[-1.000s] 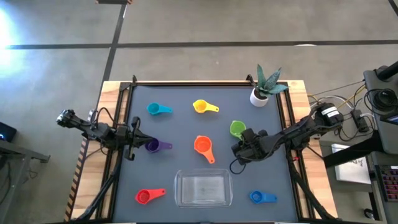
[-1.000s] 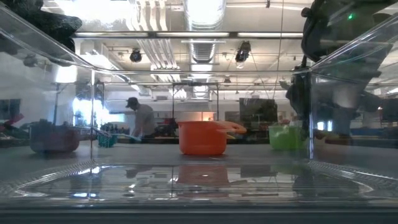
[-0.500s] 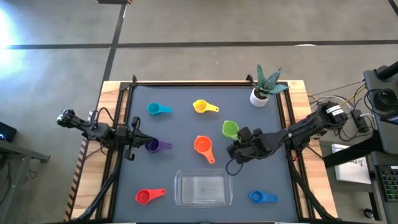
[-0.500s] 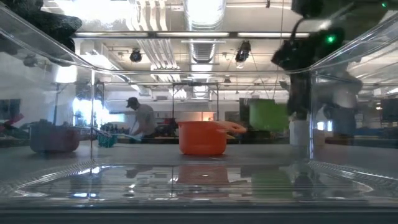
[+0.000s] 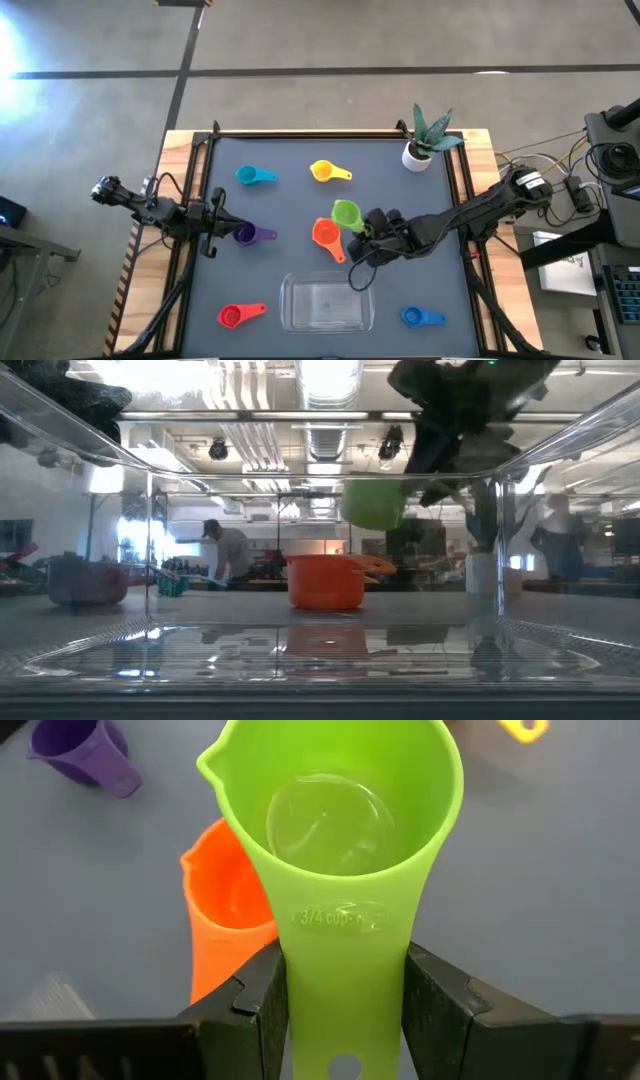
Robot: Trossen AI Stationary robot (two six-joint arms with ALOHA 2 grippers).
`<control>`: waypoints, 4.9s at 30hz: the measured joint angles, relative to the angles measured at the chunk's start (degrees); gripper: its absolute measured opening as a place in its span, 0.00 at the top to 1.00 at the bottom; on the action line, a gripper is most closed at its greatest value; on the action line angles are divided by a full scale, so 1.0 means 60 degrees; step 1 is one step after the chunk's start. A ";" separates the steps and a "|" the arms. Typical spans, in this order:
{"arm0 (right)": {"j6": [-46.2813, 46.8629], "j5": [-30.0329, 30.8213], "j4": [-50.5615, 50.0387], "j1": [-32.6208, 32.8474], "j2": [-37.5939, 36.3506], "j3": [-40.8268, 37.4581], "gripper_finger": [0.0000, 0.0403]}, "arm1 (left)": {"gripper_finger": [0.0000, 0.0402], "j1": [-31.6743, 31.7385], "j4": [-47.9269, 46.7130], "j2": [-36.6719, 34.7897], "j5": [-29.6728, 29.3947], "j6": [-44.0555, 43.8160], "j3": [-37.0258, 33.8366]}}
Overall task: Nest measuring cups in basket
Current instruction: Stack the green measuring cup on the orange measuring cup, then stack the violet measuring cup on the green measuring cup
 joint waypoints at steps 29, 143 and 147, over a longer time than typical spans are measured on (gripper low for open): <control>-0.0704 -0.1083 -0.1929 -0.0323 0.3250 0.3117 0.64 | 1.00 -0.0001 0.0000 0.0000 -0.0003 0.0000 0.0004; -0.7973 -0.2968 -0.0056 -0.1767 0.2581 0.4357 0.36 | 1.00 0.0002 0.0000 0.0004 -0.0004 0.0000 0.0001; -0.7954 -0.2981 -0.0082 -0.1797 0.2412 0.4339 0.36 | 1.00 0.0002 0.0000 0.0004 -0.0002 -0.0002 0.0002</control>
